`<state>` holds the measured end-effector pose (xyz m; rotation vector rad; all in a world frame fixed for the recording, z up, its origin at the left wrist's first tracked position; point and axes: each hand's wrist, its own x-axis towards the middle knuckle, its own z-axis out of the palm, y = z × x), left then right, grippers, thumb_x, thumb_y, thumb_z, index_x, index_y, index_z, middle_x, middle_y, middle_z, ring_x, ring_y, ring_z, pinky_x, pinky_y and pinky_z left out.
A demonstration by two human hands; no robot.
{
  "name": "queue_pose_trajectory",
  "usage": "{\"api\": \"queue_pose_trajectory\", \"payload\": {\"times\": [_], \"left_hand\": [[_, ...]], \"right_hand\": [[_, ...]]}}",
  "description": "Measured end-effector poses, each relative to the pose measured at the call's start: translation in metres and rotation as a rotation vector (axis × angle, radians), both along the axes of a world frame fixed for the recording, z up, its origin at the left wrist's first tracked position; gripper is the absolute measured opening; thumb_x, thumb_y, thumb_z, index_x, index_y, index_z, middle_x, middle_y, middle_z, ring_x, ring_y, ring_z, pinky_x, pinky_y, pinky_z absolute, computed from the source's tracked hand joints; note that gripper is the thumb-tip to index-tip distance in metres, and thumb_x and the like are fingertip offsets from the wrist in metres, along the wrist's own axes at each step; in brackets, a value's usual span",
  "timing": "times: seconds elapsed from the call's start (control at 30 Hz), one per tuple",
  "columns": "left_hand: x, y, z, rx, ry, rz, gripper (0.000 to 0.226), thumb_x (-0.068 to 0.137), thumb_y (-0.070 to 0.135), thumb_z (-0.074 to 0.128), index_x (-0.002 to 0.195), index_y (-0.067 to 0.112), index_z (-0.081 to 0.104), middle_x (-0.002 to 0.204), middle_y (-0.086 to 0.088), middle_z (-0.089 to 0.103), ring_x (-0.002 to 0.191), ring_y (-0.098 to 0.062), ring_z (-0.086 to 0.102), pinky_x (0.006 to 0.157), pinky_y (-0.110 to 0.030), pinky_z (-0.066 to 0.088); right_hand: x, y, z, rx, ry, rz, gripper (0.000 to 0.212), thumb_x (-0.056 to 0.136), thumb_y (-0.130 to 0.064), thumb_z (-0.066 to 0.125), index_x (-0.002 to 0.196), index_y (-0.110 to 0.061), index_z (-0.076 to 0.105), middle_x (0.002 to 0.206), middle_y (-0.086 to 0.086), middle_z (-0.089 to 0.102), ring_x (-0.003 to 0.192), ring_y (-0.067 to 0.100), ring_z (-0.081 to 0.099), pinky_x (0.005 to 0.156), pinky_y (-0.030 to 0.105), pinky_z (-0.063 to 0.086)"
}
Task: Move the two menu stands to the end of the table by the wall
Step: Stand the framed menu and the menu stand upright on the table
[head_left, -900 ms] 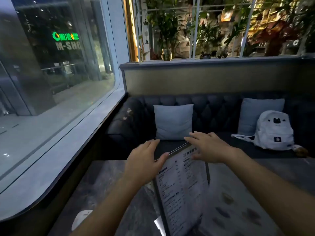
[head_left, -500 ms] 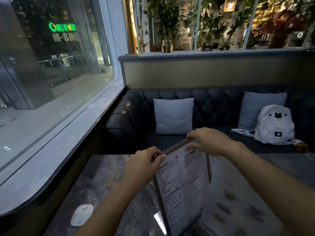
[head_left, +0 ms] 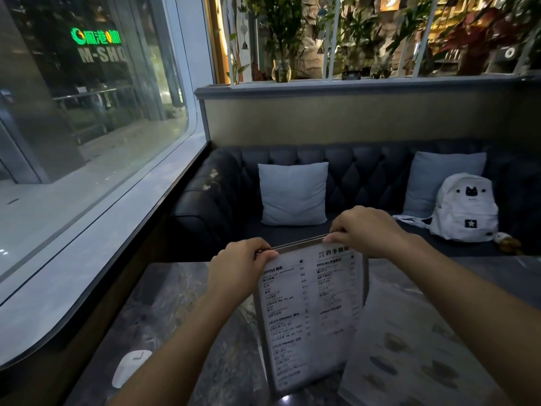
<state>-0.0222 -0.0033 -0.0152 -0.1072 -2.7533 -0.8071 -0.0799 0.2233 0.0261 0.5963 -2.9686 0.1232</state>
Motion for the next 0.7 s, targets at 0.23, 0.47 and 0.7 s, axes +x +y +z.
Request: {"api": "queue_pose_trajectory", "payload": {"times": [0.23,0.47,0.7], "left_hand": [[-0.022,0.008,0.004,-0.019,-0.037,-0.010,0.015,0.082,0.046,0.056,0.086,0.036,0.066,0.088,0.007,0.071,0.082,-0.018,0.064,0.071,-0.035,0.051],[-0.034,0.015,0.009,-0.040,-0.043,-0.037,0.016,0.081,0.046,0.057,0.087,0.035,0.067,0.089,0.006,0.071,0.080,-0.018,0.061,0.066,-0.030,0.041],[-0.036,0.013,0.013,-0.019,-0.117,-0.131,0.019,0.085,0.039,0.056,0.097,0.029,0.066,0.097,0.003,0.070,0.087,-0.019,0.063,0.077,-0.036,0.051]], "right_hand": [[0.001,0.012,-0.002,0.022,0.012,-0.054,0.038,0.078,-0.056,0.055,0.057,-0.024,0.053,0.061,-0.003,0.059,0.057,0.011,0.052,0.045,0.026,0.029],[0.005,0.022,-0.001,-0.013,-0.057,-0.106,0.040,0.076,-0.056,0.057,0.054,-0.024,0.048,0.059,-0.004,0.055,0.057,0.012,0.051,0.047,0.027,0.031],[0.011,0.024,-0.001,0.007,-0.043,-0.092,0.037,0.080,-0.053,0.053,0.058,-0.025,0.048,0.063,-0.004,0.055,0.060,0.012,0.051,0.047,0.026,0.028]]}}
